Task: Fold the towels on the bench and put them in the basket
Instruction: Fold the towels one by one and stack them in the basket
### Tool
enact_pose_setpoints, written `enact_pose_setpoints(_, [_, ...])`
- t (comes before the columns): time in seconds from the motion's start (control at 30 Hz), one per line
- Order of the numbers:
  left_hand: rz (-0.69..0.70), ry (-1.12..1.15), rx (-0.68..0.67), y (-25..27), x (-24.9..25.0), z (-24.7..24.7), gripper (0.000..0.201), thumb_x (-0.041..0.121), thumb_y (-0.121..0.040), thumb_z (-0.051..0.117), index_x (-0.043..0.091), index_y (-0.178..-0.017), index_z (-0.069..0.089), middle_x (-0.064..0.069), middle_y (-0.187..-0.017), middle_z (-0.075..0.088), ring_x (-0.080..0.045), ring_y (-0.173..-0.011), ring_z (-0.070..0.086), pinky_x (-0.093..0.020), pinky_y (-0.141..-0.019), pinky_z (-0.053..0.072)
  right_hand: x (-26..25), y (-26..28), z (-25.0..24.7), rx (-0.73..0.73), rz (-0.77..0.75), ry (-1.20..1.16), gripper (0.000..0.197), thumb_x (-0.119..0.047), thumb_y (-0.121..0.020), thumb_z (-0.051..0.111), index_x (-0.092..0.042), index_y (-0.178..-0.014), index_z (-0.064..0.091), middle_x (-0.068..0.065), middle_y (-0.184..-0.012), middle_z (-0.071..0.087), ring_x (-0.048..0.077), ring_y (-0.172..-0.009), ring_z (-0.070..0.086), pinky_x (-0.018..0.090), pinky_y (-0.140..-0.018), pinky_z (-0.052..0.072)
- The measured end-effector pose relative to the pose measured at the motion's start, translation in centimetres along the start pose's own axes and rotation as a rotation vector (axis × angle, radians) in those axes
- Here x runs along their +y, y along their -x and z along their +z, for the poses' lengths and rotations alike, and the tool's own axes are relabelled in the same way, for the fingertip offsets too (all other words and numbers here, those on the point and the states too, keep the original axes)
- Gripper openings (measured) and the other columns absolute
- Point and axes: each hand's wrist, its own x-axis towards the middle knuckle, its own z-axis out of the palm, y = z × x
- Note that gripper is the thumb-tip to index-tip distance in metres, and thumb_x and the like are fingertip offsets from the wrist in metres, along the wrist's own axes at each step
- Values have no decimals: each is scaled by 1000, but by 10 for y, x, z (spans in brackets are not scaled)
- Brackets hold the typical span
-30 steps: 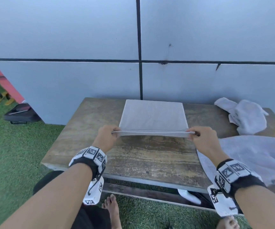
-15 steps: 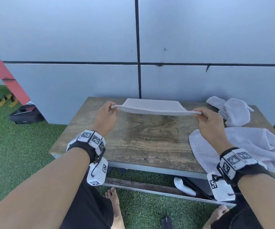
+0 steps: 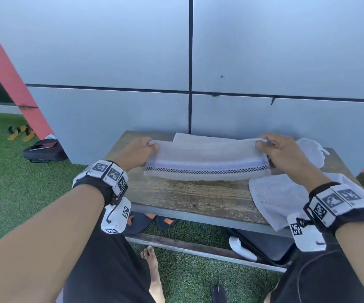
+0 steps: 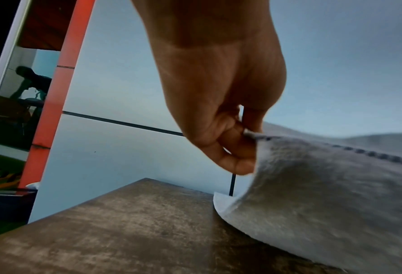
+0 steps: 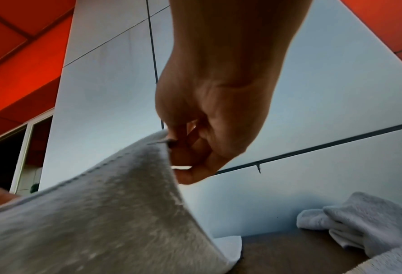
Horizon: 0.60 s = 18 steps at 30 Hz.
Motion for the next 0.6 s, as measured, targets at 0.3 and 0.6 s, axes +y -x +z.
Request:
enact_pose_setpoints(0.3, [-172,36,-196,7,-31,11,33,26,-106,46,-4,-113,57,-21,-94,68,-25,-69,66,-31,-58,54,24,5,18,-249,222,-60,22,-22,-100,59,-20,-82,71,13,-73,62,25,-62,54,28,-51,50])
enact_pose_setpoints(0.6, [-168,-16,30,-50,-35,30,27,25,-101,54,0,-91,52,-18,-84,66,-28,-62,66,-33,-57,51,51,-54,50,-7,317,-48,20,-23,-96,59,-9,-88,71,15,-74,74,30,-64,74,45,-66,63])
